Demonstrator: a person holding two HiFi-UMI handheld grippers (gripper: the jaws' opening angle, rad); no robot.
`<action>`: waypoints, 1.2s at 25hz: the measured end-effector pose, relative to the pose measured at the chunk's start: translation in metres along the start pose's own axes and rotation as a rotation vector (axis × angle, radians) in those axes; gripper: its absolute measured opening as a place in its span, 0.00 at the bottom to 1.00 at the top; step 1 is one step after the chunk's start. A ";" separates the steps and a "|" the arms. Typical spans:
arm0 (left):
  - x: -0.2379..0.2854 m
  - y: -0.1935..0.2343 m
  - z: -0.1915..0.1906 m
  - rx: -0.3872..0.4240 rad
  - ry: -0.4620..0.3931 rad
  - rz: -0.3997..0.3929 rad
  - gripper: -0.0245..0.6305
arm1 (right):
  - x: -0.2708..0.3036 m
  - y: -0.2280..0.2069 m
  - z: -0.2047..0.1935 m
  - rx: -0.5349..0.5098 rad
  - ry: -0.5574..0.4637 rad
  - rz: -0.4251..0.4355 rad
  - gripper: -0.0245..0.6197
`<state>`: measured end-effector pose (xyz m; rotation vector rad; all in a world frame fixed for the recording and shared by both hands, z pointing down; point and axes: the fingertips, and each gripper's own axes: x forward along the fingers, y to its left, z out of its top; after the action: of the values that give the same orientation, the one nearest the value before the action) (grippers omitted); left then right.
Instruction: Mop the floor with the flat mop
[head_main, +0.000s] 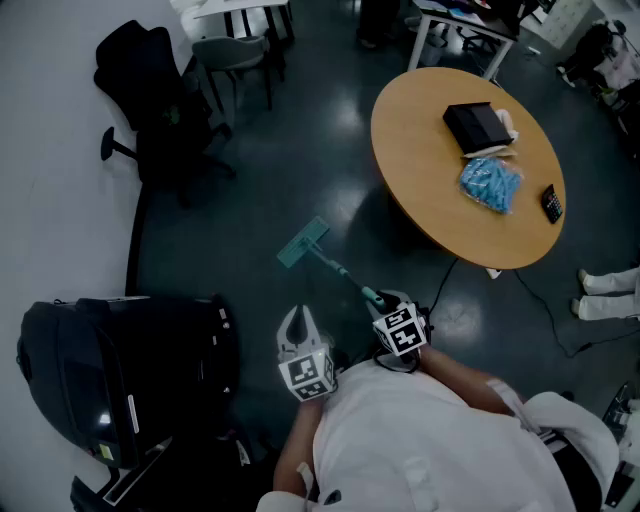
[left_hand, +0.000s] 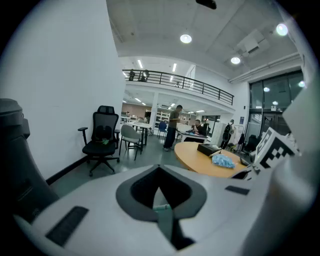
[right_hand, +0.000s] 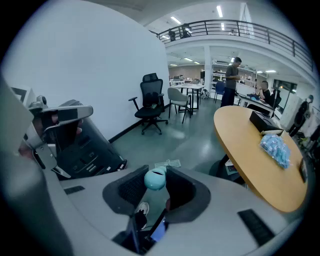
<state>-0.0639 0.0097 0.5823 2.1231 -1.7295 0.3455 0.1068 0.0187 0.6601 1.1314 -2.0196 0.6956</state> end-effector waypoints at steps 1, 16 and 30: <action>0.001 -0.002 -0.001 -0.003 0.001 0.002 0.04 | 0.000 -0.002 0.000 -0.003 -0.001 0.003 0.21; 0.004 -0.013 -0.001 -0.023 -0.006 0.050 0.04 | 0.006 -0.012 -0.027 -0.019 0.031 0.033 0.22; -0.024 0.043 -0.003 -0.089 -0.009 0.201 0.04 | 0.191 -0.001 0.083 -0.038 -0.042 -0.022 0.21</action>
<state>-0.1110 0.0249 0.5805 1.8966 -1.9311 0.3076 0.0112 -0.1361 0.7608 1.1532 -2.0439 0.6252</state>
